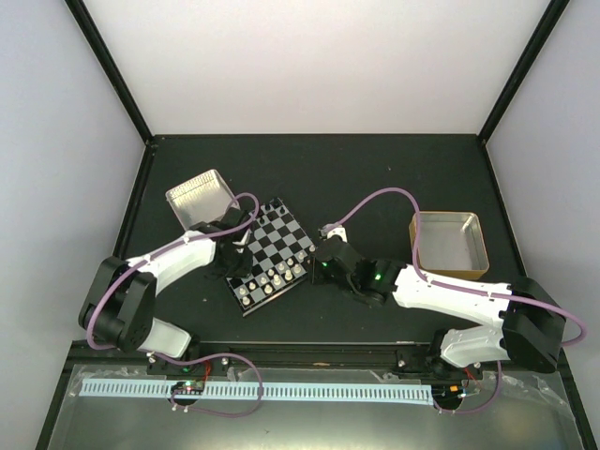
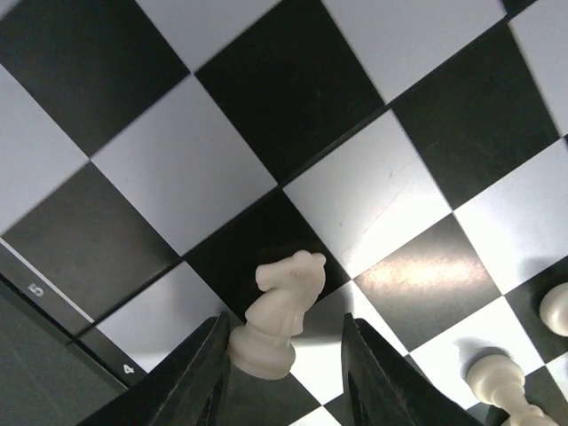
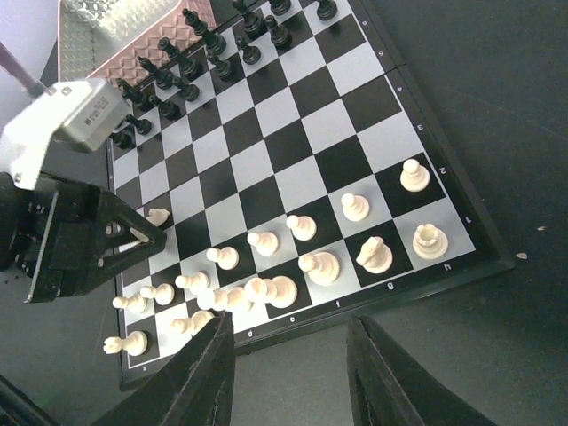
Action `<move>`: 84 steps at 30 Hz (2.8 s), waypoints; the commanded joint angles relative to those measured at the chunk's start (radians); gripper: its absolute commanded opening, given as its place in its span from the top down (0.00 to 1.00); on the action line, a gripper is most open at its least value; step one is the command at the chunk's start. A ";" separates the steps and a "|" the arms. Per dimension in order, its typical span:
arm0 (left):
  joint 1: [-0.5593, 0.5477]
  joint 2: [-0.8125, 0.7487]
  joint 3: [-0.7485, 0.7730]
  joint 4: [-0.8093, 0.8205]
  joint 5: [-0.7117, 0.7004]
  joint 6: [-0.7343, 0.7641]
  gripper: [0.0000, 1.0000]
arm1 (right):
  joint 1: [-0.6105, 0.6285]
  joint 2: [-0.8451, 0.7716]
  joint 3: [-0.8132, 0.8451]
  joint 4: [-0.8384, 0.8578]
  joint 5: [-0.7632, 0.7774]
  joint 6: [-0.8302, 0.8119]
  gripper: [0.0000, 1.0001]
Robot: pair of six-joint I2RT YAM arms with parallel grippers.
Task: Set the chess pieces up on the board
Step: Pick up the chess piece from the chessboard, then place the chess piece on the chessboard.
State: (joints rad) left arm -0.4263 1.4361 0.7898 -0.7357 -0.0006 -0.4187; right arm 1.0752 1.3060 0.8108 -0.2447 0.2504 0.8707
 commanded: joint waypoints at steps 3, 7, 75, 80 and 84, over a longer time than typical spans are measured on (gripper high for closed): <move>0.004 -0.004 -0.027 0.019 0.045 -0.026 0.69 | -0.007 -0.010 0.001 0.036 -0.011 0.002 0.63; 0.004 0.006 -0.033 0.028 0.033 -0.028 0.74 | -0.006 -0.011 -0.001 0.038 -0.012 0.001 0.64; -0.006 -0.963 -0.159 0.387 0.593 0.284 0.84 | -0.032 0.082 0.447 0.014 -0.523 -0.114 0.56; -0.006 -0.967 -0.158 0.392 0.588 0.283 0.84 | -0.033 0.103 0.462 -0.009 -0.520 -0.118 0.60; -0.006 -0.965 -0.156 0.391 0.588 0.282 0.84 | -0.032 0.123 0.465 -0.021 -0.535 -0.121 0.75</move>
State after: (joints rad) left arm -0.4271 0.4812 0.6258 -0.3729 0.5667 -0.1551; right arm 1.0473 1.4143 1.2671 -0.2729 -0.2882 0.7551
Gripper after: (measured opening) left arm 0.174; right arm 0.323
